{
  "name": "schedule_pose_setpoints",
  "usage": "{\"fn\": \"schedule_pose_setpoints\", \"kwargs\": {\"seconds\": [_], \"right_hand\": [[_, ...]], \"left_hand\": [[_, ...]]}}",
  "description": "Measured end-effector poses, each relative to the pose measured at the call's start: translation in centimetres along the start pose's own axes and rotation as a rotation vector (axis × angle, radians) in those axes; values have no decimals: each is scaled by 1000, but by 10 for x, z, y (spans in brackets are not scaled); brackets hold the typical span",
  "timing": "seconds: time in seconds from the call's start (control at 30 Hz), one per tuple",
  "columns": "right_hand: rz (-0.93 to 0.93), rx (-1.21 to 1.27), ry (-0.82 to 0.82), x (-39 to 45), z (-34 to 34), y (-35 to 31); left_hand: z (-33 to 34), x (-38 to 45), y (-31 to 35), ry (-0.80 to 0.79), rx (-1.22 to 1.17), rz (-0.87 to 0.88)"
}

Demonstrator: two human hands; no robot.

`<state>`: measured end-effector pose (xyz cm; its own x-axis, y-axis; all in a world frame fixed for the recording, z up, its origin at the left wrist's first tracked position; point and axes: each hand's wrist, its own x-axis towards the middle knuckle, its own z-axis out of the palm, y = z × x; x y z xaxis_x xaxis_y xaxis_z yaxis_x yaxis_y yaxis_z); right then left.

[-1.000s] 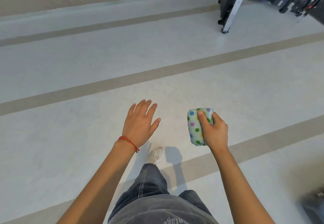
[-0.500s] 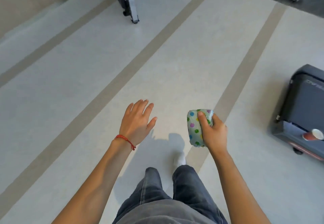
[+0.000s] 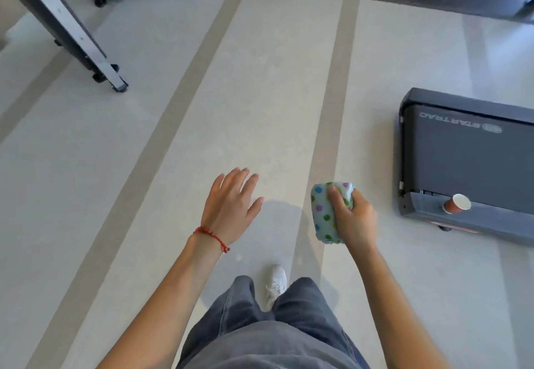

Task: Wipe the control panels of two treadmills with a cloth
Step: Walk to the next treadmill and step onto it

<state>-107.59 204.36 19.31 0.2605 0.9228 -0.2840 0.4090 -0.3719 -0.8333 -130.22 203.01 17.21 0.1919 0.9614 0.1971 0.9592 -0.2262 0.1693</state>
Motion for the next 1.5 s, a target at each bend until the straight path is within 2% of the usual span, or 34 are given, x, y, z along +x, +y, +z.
{"fn": "schedule_pose_setpoints", "kwargs": {"seconds": [0.6, 0.8, 1.07, 1.3, 1.5], "right_hand": [[152, 93, 288, 298, 12, -99], [213, 135, 375, 384, -1, -122], [224, 147, 484, 502, -50, -123], [282, 158, 610, 591, -129, -121], [363, 218, 734, 628, -179, -111]], "left_hand": [[70, 375, -47, 8, -42, 338], [92, 489, -41, -22, -57, 440], [141, 622, 10, -50, -83, 532], [166, 740, 92, -57, -135, 673], [186, 817, 168, -88, -175, 830]]}}
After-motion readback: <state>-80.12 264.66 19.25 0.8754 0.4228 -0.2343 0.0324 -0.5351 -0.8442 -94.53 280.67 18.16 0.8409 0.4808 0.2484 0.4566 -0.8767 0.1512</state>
